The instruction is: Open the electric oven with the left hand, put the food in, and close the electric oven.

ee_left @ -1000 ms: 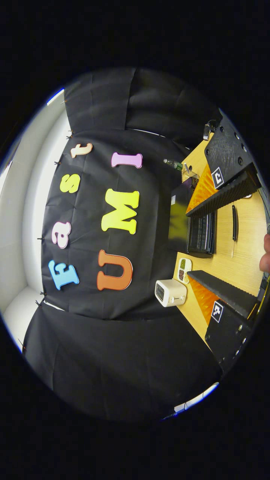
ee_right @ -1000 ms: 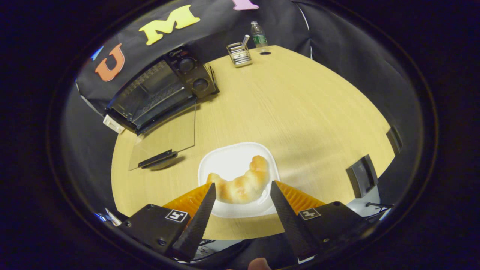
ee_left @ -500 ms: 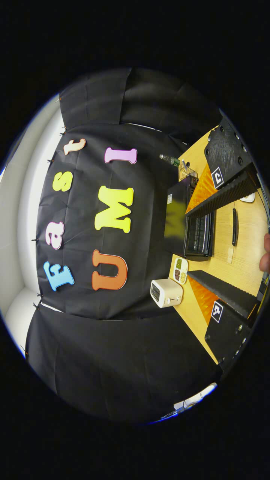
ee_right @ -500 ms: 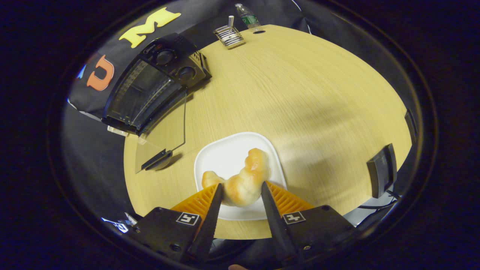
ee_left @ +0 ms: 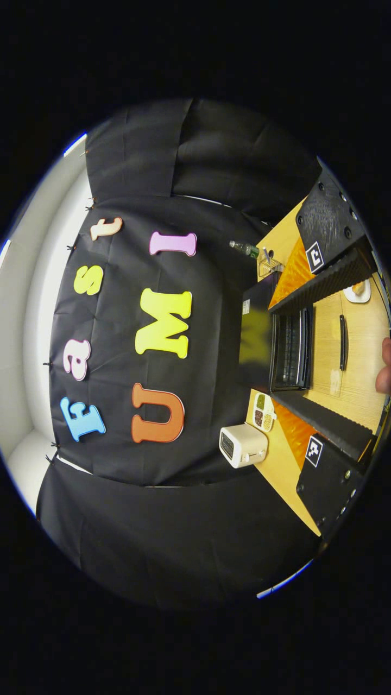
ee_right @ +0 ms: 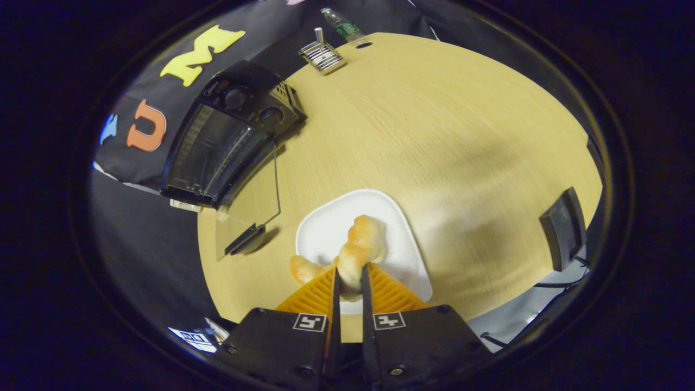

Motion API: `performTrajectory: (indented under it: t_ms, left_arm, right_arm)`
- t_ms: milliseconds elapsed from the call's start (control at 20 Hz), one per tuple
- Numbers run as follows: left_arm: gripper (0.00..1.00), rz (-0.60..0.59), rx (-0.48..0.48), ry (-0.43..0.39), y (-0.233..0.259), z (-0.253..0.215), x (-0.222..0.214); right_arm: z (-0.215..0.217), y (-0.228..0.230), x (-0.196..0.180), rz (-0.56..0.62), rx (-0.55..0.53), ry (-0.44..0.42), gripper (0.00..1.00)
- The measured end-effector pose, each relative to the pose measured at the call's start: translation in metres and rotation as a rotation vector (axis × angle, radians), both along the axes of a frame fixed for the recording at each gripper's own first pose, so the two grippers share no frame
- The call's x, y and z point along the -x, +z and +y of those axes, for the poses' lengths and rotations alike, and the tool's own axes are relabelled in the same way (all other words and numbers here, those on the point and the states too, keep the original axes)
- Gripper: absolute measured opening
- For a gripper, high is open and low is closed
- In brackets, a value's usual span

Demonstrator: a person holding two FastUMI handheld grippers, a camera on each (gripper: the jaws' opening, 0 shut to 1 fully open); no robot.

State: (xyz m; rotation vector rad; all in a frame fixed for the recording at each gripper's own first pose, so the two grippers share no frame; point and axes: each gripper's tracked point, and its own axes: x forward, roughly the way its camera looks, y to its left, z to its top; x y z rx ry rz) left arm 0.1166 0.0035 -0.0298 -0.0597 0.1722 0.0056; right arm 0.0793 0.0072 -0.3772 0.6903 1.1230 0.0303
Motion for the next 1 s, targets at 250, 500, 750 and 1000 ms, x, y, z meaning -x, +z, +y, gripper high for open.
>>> performTrajectory:
  t_ms: [250, 500, 750, 1000]
  left_arm:
    - [0.93, -0.011, 0.025, -0.069, -0.001, 0.017, 0.003]
    - [0.93, -0.023, 0.030, -0.114, -0.009, 0.043, 0.013]
    - [0.93, 0.002, 0.019, -0.085, -0.019, 0.088, 0.036]
    - [0.93, 0.026, -0.018, -0.018, -0.014, 0.127, 0.060]
  right_arm:
    - [0.008, 0.045, 0.007, -0.079, -0.037, -0.140, 0.14]
    - [0.031, 0.087, 0.010, -0.152, -0.047, -0.204, 0.14]
    - [0.071, 0.128, -0.040, -0.285, -0.057, -0.171, 0.14]
    - [0.120, 0.133, -0.118, -0.369, -0.078, -0.159, 0.14]
